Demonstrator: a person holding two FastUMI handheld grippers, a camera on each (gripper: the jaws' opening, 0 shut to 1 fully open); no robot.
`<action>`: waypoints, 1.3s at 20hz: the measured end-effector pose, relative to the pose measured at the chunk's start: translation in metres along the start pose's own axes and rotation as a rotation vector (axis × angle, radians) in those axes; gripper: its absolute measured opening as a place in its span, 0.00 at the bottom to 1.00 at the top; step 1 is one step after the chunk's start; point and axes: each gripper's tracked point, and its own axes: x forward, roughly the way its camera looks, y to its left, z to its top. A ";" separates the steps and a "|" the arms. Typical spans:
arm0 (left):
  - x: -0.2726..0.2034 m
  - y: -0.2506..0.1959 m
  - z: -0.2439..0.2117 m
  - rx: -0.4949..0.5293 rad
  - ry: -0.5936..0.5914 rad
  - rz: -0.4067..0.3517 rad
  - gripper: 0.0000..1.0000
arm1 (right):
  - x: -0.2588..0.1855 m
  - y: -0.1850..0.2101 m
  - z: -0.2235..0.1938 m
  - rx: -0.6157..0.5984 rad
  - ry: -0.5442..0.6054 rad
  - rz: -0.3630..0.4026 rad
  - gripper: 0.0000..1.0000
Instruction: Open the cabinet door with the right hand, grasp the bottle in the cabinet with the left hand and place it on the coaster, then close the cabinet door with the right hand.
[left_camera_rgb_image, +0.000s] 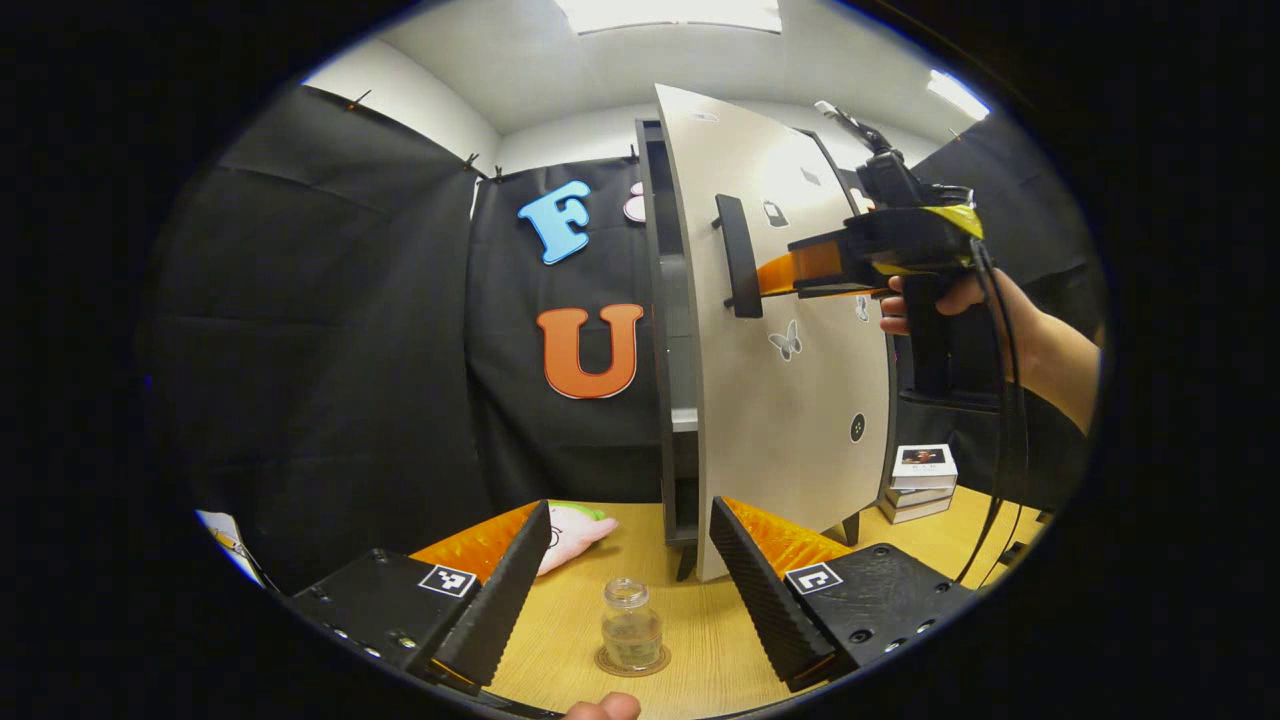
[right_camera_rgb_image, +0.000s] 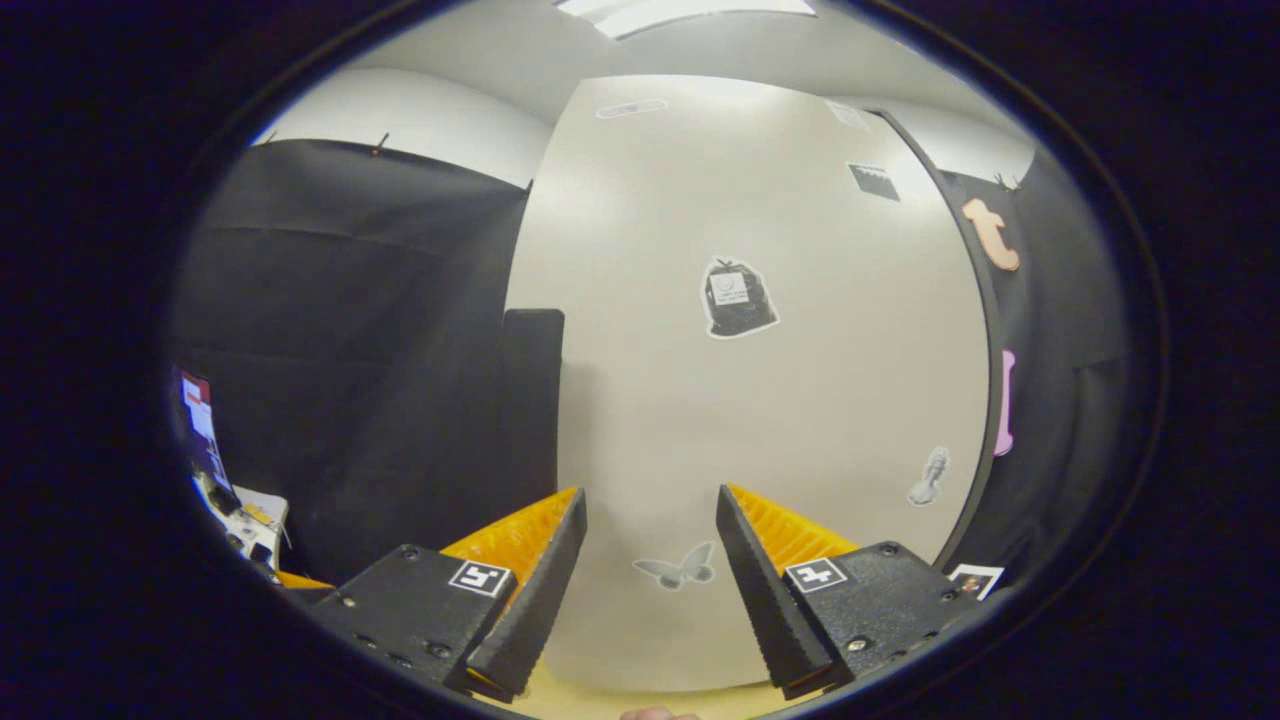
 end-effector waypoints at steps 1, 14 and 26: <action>-0.001 0.004 -0.002 -0.006 0.001 0.007 0.96 | 0.005 -0.002 0.002 0.004 -0.006 -0.012 0.86; -0.002 0.009 0.009 -0.014 -0.008 0.018 0.98 | -0.076 -0.002 -0.007 0.025 -0.024 -0.039 0.86; -0.007 -0.078 0.040 -0.087 -0.062 -0.105 0.98 | -0.261 -0.073 -0.086 0.095 0.034 -0.285 0.86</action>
